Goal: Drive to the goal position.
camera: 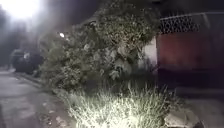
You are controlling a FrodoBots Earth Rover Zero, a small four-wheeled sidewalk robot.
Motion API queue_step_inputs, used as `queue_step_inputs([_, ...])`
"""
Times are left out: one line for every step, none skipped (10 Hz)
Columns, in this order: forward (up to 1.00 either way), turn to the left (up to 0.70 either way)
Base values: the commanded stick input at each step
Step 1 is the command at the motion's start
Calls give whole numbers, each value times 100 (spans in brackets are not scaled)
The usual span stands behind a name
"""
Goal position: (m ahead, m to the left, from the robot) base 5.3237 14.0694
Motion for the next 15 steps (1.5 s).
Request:
queue_step_inputs([4, 0])
queue_step_inputs([4, 0])
queue_step_inputs([4, 0])
queue_step_inputs([4, 0])
queue_step_inputs([4, 0])
queue_step_inputs([4, 0])
queue_step_inputs([4, 0])
queue_step_inputs([4, 5])
queue_step_inputs([4, 41])
queue_step_inputs([4, 50])
queue_step_inputs([4, 50])
queue_step_inputs([4, 50])
queue_step_inputs([4, 50])
queue_step_inputs([4, 50])
queue_step_inputs([4, 50])
